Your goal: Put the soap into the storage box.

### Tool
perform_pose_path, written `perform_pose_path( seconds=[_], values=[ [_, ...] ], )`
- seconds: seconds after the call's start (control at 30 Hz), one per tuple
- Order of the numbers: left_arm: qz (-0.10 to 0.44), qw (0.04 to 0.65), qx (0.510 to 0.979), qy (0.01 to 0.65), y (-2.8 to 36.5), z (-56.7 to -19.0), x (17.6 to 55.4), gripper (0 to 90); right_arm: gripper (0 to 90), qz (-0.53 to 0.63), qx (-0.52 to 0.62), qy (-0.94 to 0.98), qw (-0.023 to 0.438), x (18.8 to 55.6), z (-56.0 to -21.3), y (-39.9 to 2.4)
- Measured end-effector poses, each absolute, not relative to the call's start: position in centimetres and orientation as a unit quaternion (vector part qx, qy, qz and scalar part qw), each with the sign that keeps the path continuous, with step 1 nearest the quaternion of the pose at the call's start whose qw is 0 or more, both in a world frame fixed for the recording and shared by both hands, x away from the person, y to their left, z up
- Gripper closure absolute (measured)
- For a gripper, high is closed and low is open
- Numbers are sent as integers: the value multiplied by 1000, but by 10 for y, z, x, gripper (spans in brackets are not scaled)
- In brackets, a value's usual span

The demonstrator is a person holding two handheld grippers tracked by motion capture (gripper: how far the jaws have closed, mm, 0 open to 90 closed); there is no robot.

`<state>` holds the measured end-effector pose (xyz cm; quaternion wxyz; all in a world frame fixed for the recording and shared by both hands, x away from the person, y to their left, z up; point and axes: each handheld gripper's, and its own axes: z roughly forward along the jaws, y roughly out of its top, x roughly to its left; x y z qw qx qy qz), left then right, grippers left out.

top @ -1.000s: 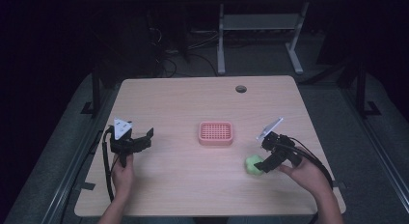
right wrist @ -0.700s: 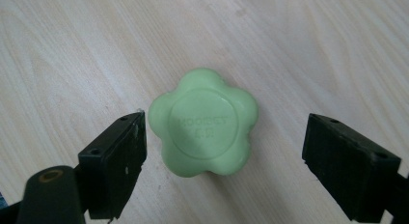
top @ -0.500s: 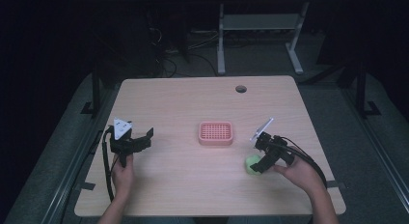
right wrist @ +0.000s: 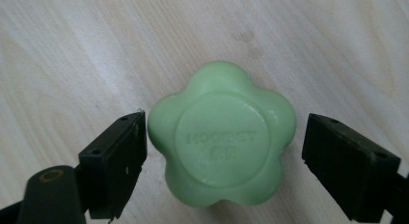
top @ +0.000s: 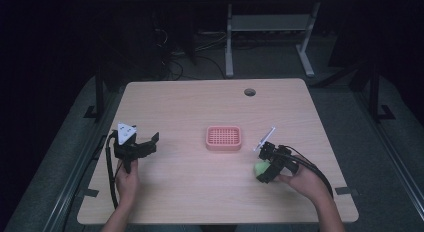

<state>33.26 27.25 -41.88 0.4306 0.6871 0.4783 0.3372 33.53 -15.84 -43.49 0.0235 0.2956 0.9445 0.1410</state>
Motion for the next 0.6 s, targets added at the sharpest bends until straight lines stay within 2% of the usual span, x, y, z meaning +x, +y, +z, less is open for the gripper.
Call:
perform_pose_path(
  seconds=[0.23,0.3,0.6],
  values=[
    [337,432,686,479,273,-419,333,143,165,138,295,945,21,336,-441,-157],
    [337,432,685,480,273,-419,333,143,197,138,296,945,20,336,-441,-156],
    [338,433,685,479,273,-419,333,143,233,136,291,947,23,335,-442,-153]
  ],
)
